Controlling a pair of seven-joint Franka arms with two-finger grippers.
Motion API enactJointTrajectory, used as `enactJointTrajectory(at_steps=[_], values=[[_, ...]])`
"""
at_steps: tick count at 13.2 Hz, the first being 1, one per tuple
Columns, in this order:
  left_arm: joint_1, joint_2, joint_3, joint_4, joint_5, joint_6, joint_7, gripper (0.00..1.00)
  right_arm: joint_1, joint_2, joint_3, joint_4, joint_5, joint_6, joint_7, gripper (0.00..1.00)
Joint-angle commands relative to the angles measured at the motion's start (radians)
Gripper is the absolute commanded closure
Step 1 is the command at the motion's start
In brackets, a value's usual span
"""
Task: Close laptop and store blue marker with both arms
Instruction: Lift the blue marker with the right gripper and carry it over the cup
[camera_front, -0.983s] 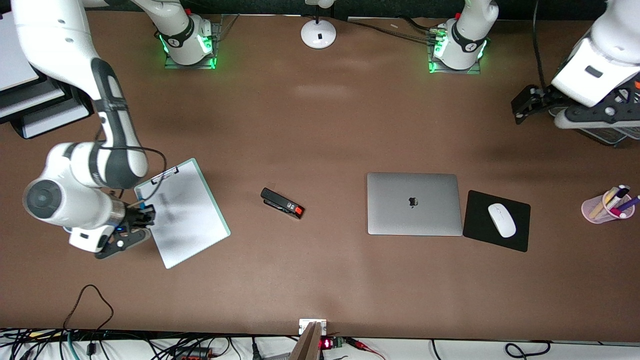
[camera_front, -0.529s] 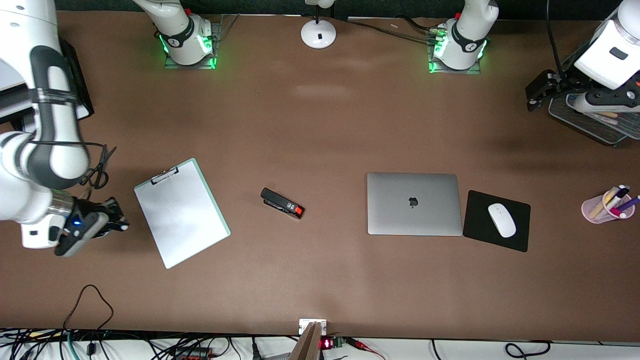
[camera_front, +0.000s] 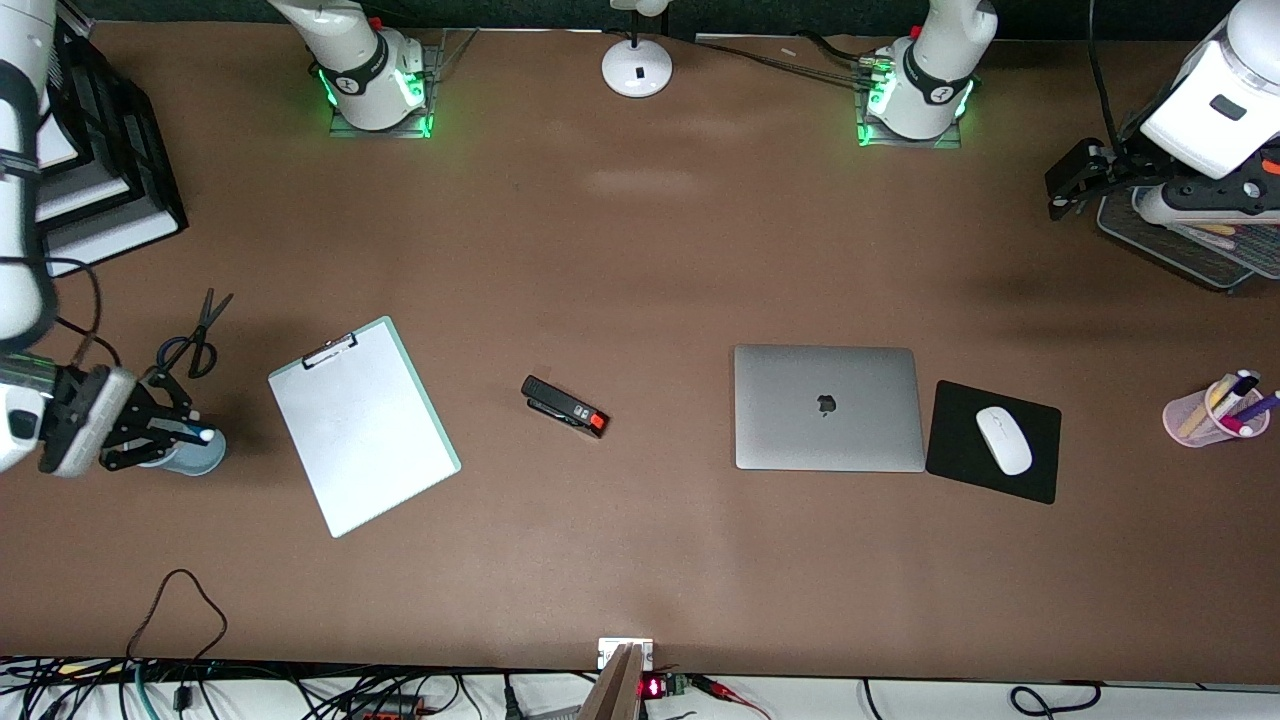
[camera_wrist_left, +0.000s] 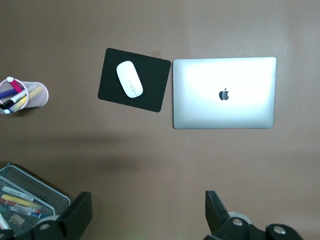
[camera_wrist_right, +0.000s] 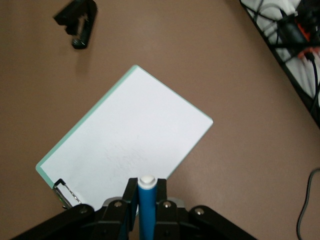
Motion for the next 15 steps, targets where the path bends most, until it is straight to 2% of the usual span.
enactJointTrajectory(at_steps=[1, 3, 5, 8, 10, 15], values=[[-0.007, -0.018, 0.009, -0.017, -0.027, 0.008, 0.021, 0.0, -0.029, -0.004, 0.011, 0.054, 0.047, -0.108, -0.167, 0.97], [-0.007, -0.018, 0.009, -0.017, -0.027, 0.008, 0.022, 0.0, -0.053, -0.004, 0.009, 0.092, 0.053, -0.186, -0.241, 0.97], [-0.005, -0.018, 0.009, -0.018, -0.027, 0.009, 0.022, 0.0, -0.101, 0.003, 0.009, 0.096, 0.108, -0.237, -0.324, 0.98], [-0.005, -0.016, 0.011, -0.017, -0.027, 0.009, 0.022, 0.0, -0.148, 0.03, 0.011, 0.096, 0.152, -0.239, -0.43, 0.98], [-0.005, -0.016, 0.011, -0.017, -0.027, 0.009, 0.022, 0.0, -0.164, 0.042, 0.011, 0.096, 0.152, -0.239, -0.433, 0.98], [-0.005, -0.012, 0.011, -0.018, -0.027, 0.023, 0.024, 0.0, -0.193, 0.113, 0.011, 0.096, 0.22, -0.228, -0.465, 0.98]])
